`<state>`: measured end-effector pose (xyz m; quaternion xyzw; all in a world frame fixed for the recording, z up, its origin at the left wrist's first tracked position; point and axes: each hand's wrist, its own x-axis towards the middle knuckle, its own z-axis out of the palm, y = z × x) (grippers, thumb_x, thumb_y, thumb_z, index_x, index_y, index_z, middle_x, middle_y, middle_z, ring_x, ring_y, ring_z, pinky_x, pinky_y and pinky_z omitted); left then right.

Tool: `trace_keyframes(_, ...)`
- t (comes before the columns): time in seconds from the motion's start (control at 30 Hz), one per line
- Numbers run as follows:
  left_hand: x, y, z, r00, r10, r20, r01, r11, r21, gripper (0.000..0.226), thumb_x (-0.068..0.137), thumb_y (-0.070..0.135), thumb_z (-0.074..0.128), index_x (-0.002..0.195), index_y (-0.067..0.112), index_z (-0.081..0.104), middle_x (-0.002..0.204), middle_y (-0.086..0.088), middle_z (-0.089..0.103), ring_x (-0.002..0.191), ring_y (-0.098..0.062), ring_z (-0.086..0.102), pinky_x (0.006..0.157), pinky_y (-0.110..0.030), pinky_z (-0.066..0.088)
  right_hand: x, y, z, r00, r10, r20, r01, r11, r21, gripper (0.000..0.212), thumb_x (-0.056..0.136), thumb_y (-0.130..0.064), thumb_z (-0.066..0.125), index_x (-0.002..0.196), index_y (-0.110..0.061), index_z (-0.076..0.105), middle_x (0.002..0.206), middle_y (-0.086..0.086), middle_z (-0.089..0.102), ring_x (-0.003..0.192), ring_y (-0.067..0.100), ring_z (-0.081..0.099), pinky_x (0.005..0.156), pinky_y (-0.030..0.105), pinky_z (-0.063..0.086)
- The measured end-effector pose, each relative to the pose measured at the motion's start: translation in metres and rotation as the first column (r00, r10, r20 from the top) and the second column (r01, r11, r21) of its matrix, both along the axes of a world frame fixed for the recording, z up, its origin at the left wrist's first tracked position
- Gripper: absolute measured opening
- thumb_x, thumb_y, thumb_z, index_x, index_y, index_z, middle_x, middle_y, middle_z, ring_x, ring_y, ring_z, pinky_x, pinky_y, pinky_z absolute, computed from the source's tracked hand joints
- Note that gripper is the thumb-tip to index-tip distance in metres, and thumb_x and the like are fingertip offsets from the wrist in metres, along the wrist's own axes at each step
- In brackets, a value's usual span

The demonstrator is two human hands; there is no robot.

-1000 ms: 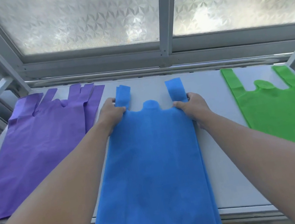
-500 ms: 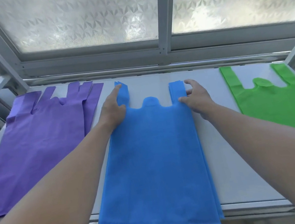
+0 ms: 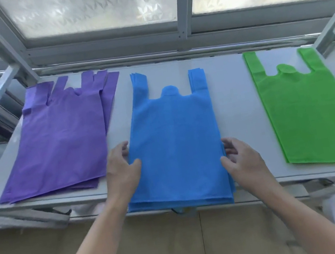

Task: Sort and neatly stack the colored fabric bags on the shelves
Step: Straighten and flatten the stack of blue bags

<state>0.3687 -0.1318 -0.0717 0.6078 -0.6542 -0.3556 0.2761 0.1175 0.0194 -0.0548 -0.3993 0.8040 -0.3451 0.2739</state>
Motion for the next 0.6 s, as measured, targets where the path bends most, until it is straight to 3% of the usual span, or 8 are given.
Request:
trace_keyframes(0.07,0.018,0.037,0.001,0.999,-0.036,0.026,0.036,0.999,0.004,0.053,0.085,0.005,0.070,0.136,0.016,0.060,0.124,0.006,0.059,0.114,-0.011,0.056,0.099,-0.024,0.041,0.013,0.030,0.004,0.998,-0.035,0.055,0.034,0.999,0.031,0.044,0.092,-0.003,0.064,0.134,-0.015,0.062,0.116,-0.004,0.068,0.099,0.004,0.066,0.082,-0.001,0.043)
trace_keyframes(0.1,0.026,0.053,0.000,0.998,-0.047,0.046,0.048,0.999,-0.011,0.052,0.086,0.007,0.071,0.135,0.018,0.059,0.124,0.007,0.058,0.116,-0.012,0.056,0.103,-0.027,0.043,0.017,0.043,0.004,0.997,-0.060,0.057,0.056,0.997,0.054,0.041,0.093,-0.005,0.064,0.133,-0.016,0.062,0.111,-0.006,0.070,0.095,0.001,0.066,0.078,0.001,0.043)
trace_keyframes(0.17,0.037,0.081,0.001,0.998,-0.016,0.064,0.019,0.999,-0.040,0.045,0.089,0.013,0.073,0.131,0.020,0.060,0.120,0.008,0.058,0.114,-0.015,0.058,0.102,-0.034,0.047,0.024,0.064,0.006,0.996,-0.094,-0.008,0.095,0.990,0.105,0.035,0.095,-0.017,0.064,0.129,-0.021,0.061,0.094,-0.009,0.073,0.086,0.008,0.068,0.079,0.024,0.050)
trace_keyframes(0.23,0.044,0.096,0.000,0.992,0.120,0.043,-0.120,0.993,-0.002,0.030,0.092,0.022,0.072,0.117,0.022,0.056,0.108,0.007,0.061,0.105,-0.020,0.061,0.091,-0.037,0.050,0.029,0.074,0.007,0.992,-0.099,-0.078,0.111,0.981,0.156,0.031,0.097,-0.031,0.059,0.127,-0.028,0.053,0.081,-0.010,0.073,0.085,0.021,0.070,0.079,0.038,0.053)
trace_keyframes(0.33,0.042,0.101,0.003,0.952,0.306,-0.016,-0.288,0.911,0.296,0.032,0.094,0.044,0.066,0.105,0.022,0.046,0.099,0.001,0.064,0.092,-0.028,0.071,0.085,-0.049,0.056,0.033,0.074,0.013,0.990,-0.112,-0.090,0.129,0.969,0.209,0.034,0.099,-0.041,0.059,0.129,-0.028,0.050,0.077,-0.013,0.069,0.092,0.028,0.068,0.078,0.040,0.050)
trace_keyframes(0.43,0.036,0.093,0.003,0.892,0.386,-0.233,-0.195,0.796,0.574,0.034,0.101,0.036,0.064,0.116,0.009,0.050,0.109,-0.007,0.066,0.081,-0.030,0.078,0.070,-0.046,0.064,0.039,0.064,0.015,0.948,-0.240,0.210,0.209,0.965,0.157,0.037,0.096,-0.037,0.069,0.126,-0.023,0.052,0.091,-0.004,0.074,0.081,0.023,0.075,0.071,0.037,0.062)
trace_keyframes(0.53,0.029,0.094,0.010,0.891,0.329,-0.315,-0.095,0.811,0.577,0.020,0.105,0.016,0.058,0.119,0.002,0.053,0.112,-0.016,0.071,0.075,-0.028,0.079,0.053,-0.032,0.060,0.046,0.054,0.016,0.800,-0.290,0.525,0.267,0.956,0.120,0.038,0.097,-0.017,0.072,0.128,-0.017,0.050,0.105,0.009,0.076,0.073,0.027,0.078,0.054,0.028,0.060)
trace_keyframes(0.6,0.022,0.094,0.014,0.922,0.233,-0.309,-0.032,0.841,0.540,0.014,0.105,0.012,0.056,0.118,0.006,0.053,0.104,-0.015,0.074,0.073,-0.027,0.079,0.051,-0.030,0.059,0.044,0.051,0.016,0.774,-0.272,0.572,0.280,0.957,0.076,0.031,0.098,-0.008,0.069,0.125,-0.013,0.054,0.105,0.010,0.076,0.070,0.026,0.078,0.054,0.025,0.060)
